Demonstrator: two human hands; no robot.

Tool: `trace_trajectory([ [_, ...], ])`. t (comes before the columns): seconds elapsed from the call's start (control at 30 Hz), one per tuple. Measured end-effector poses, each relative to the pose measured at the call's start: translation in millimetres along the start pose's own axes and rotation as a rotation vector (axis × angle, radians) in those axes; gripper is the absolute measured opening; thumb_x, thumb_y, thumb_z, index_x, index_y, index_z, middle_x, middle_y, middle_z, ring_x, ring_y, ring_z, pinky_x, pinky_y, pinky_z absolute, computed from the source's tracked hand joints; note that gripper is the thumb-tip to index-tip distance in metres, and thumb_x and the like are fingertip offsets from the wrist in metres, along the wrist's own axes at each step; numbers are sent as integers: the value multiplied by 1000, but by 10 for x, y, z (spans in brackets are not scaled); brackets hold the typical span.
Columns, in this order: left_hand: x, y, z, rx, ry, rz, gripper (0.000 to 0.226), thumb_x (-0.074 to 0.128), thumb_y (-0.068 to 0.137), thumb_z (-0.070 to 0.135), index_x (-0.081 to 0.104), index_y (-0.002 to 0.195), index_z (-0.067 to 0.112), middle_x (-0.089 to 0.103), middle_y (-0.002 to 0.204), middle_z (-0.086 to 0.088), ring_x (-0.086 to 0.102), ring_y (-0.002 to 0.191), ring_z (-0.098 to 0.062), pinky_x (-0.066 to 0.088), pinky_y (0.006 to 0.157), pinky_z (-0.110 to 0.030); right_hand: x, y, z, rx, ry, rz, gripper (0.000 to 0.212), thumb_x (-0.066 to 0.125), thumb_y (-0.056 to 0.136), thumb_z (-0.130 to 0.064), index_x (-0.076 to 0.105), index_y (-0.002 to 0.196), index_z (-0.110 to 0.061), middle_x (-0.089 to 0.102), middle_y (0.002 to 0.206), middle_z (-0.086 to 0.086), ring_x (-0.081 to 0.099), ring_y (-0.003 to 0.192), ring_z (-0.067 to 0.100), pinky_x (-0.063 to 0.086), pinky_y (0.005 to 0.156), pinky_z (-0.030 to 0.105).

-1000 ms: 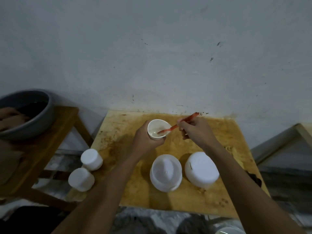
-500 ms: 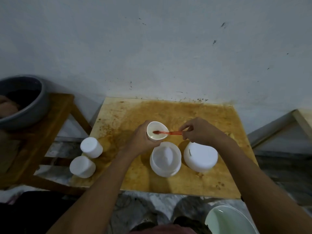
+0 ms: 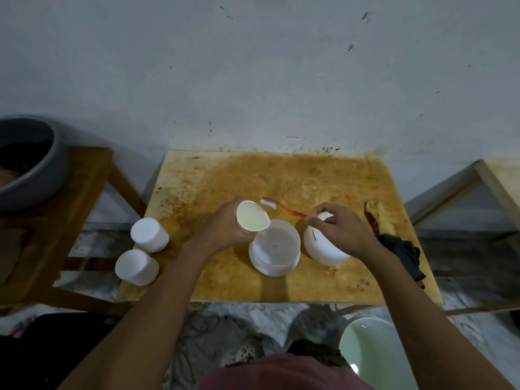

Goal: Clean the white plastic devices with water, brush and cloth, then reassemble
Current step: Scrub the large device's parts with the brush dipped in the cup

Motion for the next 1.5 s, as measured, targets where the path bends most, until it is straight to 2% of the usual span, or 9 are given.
trace_trajectory([
  [0.03,8,-6,-19,-1,25,-10,65,88,67,39,52,119,25,61,108,4,58,97,-14,51,68,-30,9,-33,34,9,36,16,17,62,92,-41,64,90,-25,60,56,-13,47,45,0,31,57,26],
  [0.1,34,-23,-53,-4,47,-36,65,87,68,38,51,121,25,60,110,3,56,98,-14,48,67,-29,39,-91,117,37,78,46,19,62,92,-40,64,91,-22,50,49,-9,37,38,4,26,55,26],
  [0.27,93,-36,-116,1,84,-76,64,86,68,40,50,120,30,59,111,5,55,99,-15,49,68,-31,64,-170,244,100,153,100,19,62,94,-37,65,94,-18,49,42,-25,45,40,-5,25,54,23],
  [0.43,141,-27,-166,-21,150,-115,67,79,60,56,47,117,39,58,113,8,57,100,-17,55,74,-43,76,-193,297,117,191,129,20,62,94,-35,65,93,-15,50,44,-24,46,41,-7,26,53,21],
  [0.6,151,-14,-152,-22,212,-134,66,76,58,59,44,113,42,57,113,7,58,99,-20,56,73,-43,95,-193,336,117,207,154,17,62,94,-37,66,89,-21,52,58,-17,46,49,-4,29,54,18],
  [0.9,156,3,-80,16,287,-112,65,83,64,46,48,116,31,57,112,2,58,99,-22,52,65,-36,117,-204,380,127,203,153,17,62,94,-39,66,90,-23,55,63,-14,48,55,0,31,56,21],
  [1.17,141,-23,46,45,355,-112,63,83,68,39,49,120,26,56,113,2,55,101,-20,37,55,-28,109,-196,360,122,187,145,18,60,94,-41,65,90,-25,60,71,-10,54,67,5,34,60,24],
  [1.33,140,-14,72,53,350,-106,64,84,67,37,51,120,25,58,114,2,56,103,-22,47,63,-33,103,-195,368,132,194,144,20,60,94,-42,66,90,-23,57,67,-10,50,63,5,32,58,23],
  [1.5,148,-6,118,70,377,-102,64,84,69,35,51,123,23,57,116,1,53,106,-21,43,63,-31,87,-194,359,130,195,145,21,60,94,-41,66,89,-22,60,70,-3,53,65,10,35,59,24],
])
Point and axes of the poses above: each hand's wrist, its own y-axis towards the middle knuckle, its own x-axis out of the palm, z = x × y, the point moved 9 cm from there along y, towards the middle knuckle
